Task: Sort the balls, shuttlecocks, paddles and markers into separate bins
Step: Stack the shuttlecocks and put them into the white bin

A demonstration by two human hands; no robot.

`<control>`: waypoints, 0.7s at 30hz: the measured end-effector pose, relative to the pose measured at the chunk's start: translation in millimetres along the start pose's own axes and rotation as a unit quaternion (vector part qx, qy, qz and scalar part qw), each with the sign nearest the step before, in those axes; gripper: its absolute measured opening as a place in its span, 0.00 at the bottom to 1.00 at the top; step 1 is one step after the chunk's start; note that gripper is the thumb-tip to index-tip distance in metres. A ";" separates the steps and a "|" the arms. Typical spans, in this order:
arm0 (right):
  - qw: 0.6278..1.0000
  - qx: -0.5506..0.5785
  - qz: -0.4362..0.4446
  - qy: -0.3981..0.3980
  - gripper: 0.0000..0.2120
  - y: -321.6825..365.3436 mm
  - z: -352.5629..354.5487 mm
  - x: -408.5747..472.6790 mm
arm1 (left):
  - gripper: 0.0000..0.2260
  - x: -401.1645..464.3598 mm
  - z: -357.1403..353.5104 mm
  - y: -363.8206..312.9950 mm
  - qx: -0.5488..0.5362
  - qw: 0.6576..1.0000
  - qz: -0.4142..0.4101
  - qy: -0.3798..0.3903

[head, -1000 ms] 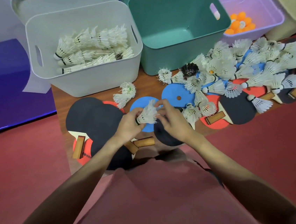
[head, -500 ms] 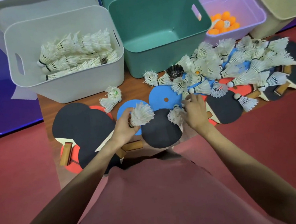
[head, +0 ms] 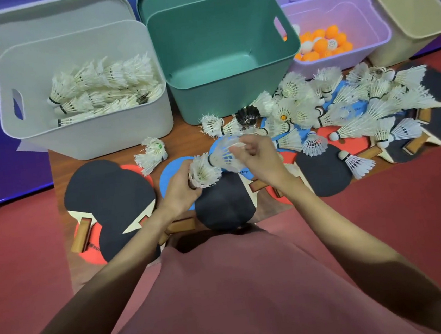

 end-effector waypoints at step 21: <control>0.915 -0.370 -0.163 -0.002 0.19 -102.7 75.2 -49.7 | 0.27 -1.6 -12.4 -19.0 -0.035 0.999 0.015 -0.016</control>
Point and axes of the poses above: each hand's wrist, its own x-axis towards the middle knuckle, its own z-axis out of the back of the hand, y = z × x, the point moved 6 cm from there along x, towards the middle knuckle, and after that the axes turned 9 degrees about z, right-handed, at the moved point
